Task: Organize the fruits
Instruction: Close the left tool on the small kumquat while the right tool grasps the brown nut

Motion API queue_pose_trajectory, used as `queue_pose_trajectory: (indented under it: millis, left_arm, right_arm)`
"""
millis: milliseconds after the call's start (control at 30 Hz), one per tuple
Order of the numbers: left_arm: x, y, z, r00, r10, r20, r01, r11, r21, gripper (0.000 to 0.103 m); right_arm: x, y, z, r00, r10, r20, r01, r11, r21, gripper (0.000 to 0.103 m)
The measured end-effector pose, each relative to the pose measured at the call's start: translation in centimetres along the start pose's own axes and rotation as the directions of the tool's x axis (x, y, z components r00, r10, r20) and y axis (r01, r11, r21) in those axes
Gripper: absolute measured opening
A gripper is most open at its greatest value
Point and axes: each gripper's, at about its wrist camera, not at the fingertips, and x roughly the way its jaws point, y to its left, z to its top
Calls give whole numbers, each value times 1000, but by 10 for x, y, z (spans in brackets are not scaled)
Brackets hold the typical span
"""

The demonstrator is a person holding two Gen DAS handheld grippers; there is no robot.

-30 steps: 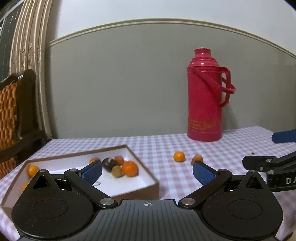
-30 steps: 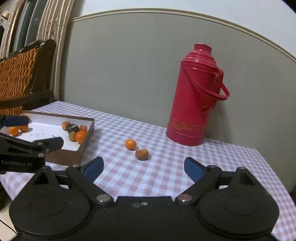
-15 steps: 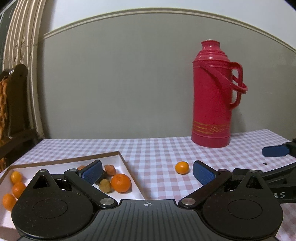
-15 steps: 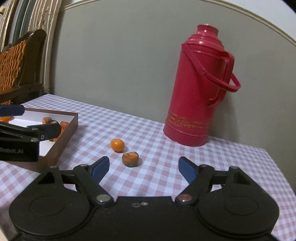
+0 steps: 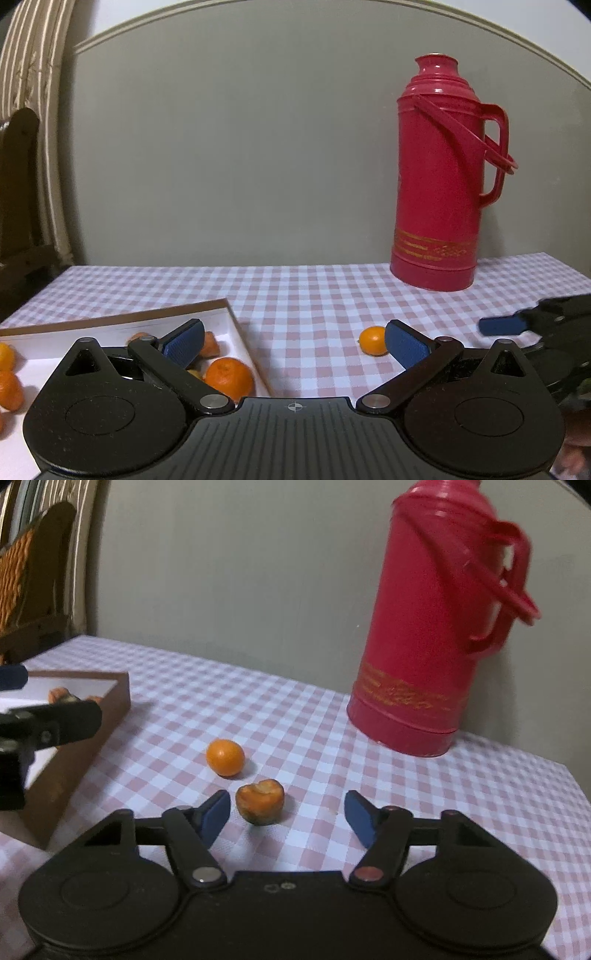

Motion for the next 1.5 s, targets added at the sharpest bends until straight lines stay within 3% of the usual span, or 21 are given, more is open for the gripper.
queue_pose_trajectory:
  millis: [133,333,433,567,733,833,900,1000,1100,1167,1267,1300,1467,1500]
  left_arm:
    - [10,-5,4,1000,-27,-10,27,1000,-8,103]
    - [26,-25,7,997,-65,-40,66,998,2,103]
    - [35,-37,6,995,-77,-58,78,997,8,103]
    - [50,-51,8,993,-70,-92,71,997,16,103]
    - [74,-53,9,987,-40,-154,39,999,-11,102]
    - [87,-57,7,980,-41,-197,36,999,-27,88]
    - [94,-65,4,975,-36,-221,35,999,-8,88]
    - [105,-74,0,964,-38,-263,45,999,18,84]
    - [110,-80,1,966,-18,-258,32,998,52,80]
    - [114,-83,0,961,-11,-276,33,997,74,70]
    - [115,-87,1,963,-3,-270,31,995,99,68]
    - [115,-88,1,964,-4,-267,33,994,103,66]
    - [111,-98,-3,969,-21,-247,60,986,154,36]
    - [110,-98,-3,969,-20,-245,61,985,160,34]
  right_arm:
    - [18,-3,1,999,25,-26,-25,1000,-5,53]
    - [27,-17,0,1000,3,-21,-2,1000,15,54]
    - [29,-30,-6,1000,-9,-17,10,999,47,59]
    - [32,-41,-8,1000,-13,-15,15,997,79,59]
    - [38,-48,-5,1000,19,-13,-18,997,71,51]
    - [40,-52,-4,1000,24,-10,-23,998,61,45]
    - [41,-56,-3,1000,25,-11,-24,997,67,36]
    - [42,-65,-3,999,30,-19,-28,996,88,34]
    - [42,-70,-3,999,40,-22,-37,994,104,34]
    - [43,-70,-4,999,46,-23,-43,993,113,34]
    - [49,-70,-5,997,50,-63,-42,991,126,34]
    - [48,-71,-5,997,48,-56,-40,991,129,28]
    - [48,-70,-6,997,40,-64,-31,990,134,25]
    - [48,-70,-5,997,35,-64,-26,991,132,25]
